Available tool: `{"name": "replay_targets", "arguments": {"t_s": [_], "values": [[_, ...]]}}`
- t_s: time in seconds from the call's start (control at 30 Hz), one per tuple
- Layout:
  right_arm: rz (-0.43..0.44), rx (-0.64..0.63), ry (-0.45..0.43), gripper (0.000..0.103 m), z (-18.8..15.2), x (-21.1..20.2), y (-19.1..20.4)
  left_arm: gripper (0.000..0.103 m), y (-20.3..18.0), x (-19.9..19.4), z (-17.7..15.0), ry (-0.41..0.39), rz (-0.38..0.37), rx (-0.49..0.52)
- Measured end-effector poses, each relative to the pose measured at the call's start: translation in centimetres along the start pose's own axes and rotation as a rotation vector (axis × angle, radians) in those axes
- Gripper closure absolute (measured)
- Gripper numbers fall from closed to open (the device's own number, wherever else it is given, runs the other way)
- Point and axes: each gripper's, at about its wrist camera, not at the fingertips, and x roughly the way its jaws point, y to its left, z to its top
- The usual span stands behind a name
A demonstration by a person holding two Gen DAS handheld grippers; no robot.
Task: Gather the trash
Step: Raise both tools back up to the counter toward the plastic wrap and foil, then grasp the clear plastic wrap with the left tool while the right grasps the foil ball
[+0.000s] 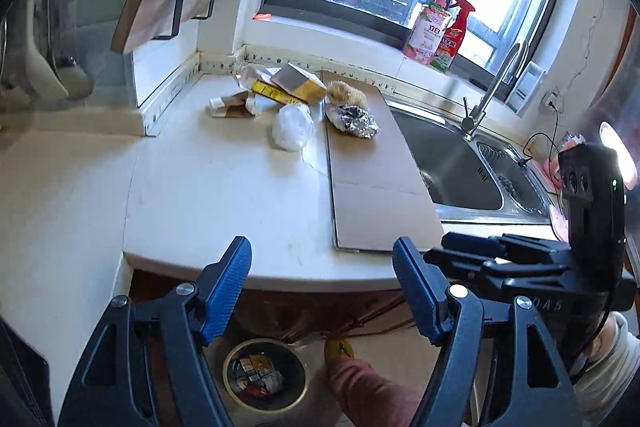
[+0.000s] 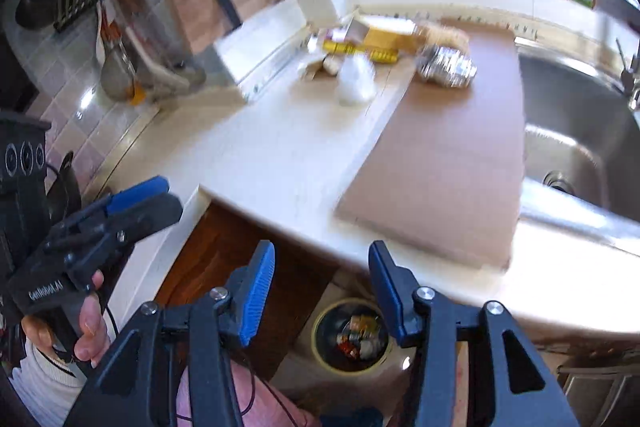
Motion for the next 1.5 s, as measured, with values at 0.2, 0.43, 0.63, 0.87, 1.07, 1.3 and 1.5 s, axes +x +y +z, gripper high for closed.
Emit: {"name": "replay_targets", "arguments": {"t_s": [0.2,0.43,0.63,0.87,1.07,1.3,1.5], "values": [[-0.04,0.034,-0.03,0.038,7.1,0.2,-3.5,0.024,-0.5,2.3,5.4,-0.001,0.048,0.052],[-0.077,0.136,0.019,0.037,13.4,5.4,-9.1,0.014,-0.2,8.8,11.0,0.038,0.117,0.08],[-0.087,0.209,0.068,0.037,15.9,11.0,-14.0,0.006,0.3,14.6,14.2,0.063,0.145,0.075],[-0.04,0.261,0.087,0.031,16.8,14.6,-17.0,0.005,1.7,21.0,15.4,0.113,0.17,0.017],[0.018,0.243,0.082,0.029,17.4,15.6,-16.8,0.005,3.0,24.5,15.4,0.146,0.173,-0.053],[0.019,0.232,0.105,0.029,17.7,17.1,-16.2,0.005,3.7,26.3,15.2,0.163,0.166,-0.089],[0.025,0.246,0.122,0.029,17.5,18.0,-16.3,0.005,3.5,26.9,15.0,0.176,0.161,-0.083]]}}
